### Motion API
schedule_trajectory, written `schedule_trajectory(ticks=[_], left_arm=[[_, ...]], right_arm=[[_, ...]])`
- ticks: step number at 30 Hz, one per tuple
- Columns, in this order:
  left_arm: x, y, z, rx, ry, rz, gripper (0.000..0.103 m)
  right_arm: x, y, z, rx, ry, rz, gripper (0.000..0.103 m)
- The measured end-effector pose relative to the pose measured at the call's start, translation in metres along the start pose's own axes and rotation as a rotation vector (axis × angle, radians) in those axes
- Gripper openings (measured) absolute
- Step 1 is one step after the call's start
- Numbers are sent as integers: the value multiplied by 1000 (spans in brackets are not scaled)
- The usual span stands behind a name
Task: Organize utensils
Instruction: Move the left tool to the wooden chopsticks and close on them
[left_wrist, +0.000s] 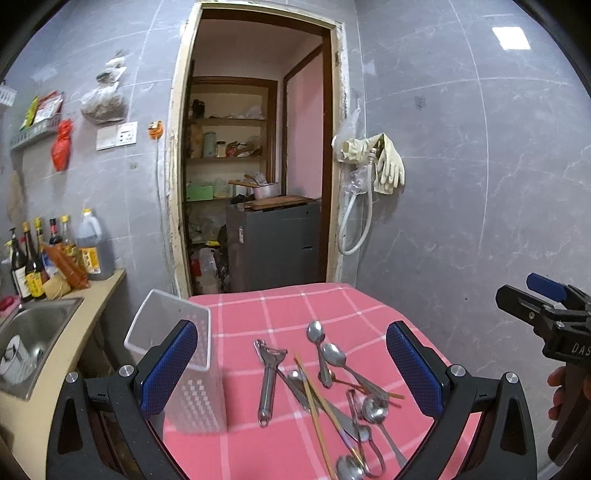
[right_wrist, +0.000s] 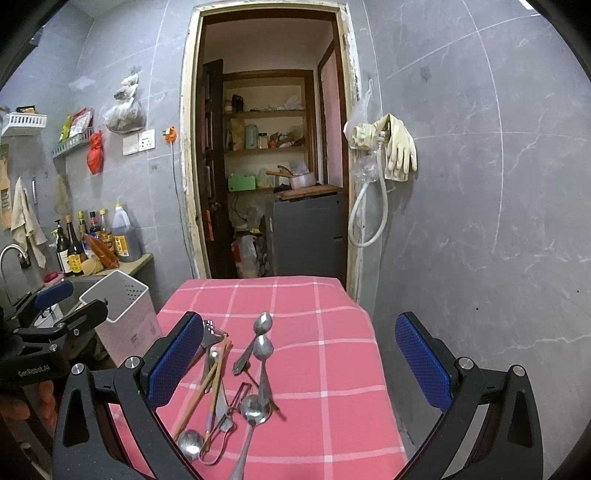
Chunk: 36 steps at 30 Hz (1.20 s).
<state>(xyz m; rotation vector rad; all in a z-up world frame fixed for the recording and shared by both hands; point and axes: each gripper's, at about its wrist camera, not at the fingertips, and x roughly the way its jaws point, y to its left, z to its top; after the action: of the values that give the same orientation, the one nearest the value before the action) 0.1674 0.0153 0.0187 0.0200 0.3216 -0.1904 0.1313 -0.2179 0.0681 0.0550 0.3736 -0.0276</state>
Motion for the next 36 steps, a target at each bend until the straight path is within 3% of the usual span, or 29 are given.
schedule_trajectory(ticks=[7, 13, 24, 31, 34, 36], left_arm=[[32, -1, 8, -6, -11, 0, 103], [67, -4, 13, -9, 1, 50, 103], [136, -12, 5, -31, 116, 47, 103], [176, -14, -19, -118, 238, 36, 101], [191, -14, -32, -136, 295, 15, 86], [202, -14, -40, -148, 339, -6, 77]], right_arm=[[42, -10, 14, -19, 12, 30, 102], [91, -23, 26, -39, 30, 85, 102], [205, -46, 17, -38, 162, 237, 102], [271, -49, -10, 8, 284, 402, 102], [295, -46, -27, 52, 359, 470, 88], [307, -42, -38, 66, 404, 501, 69]])
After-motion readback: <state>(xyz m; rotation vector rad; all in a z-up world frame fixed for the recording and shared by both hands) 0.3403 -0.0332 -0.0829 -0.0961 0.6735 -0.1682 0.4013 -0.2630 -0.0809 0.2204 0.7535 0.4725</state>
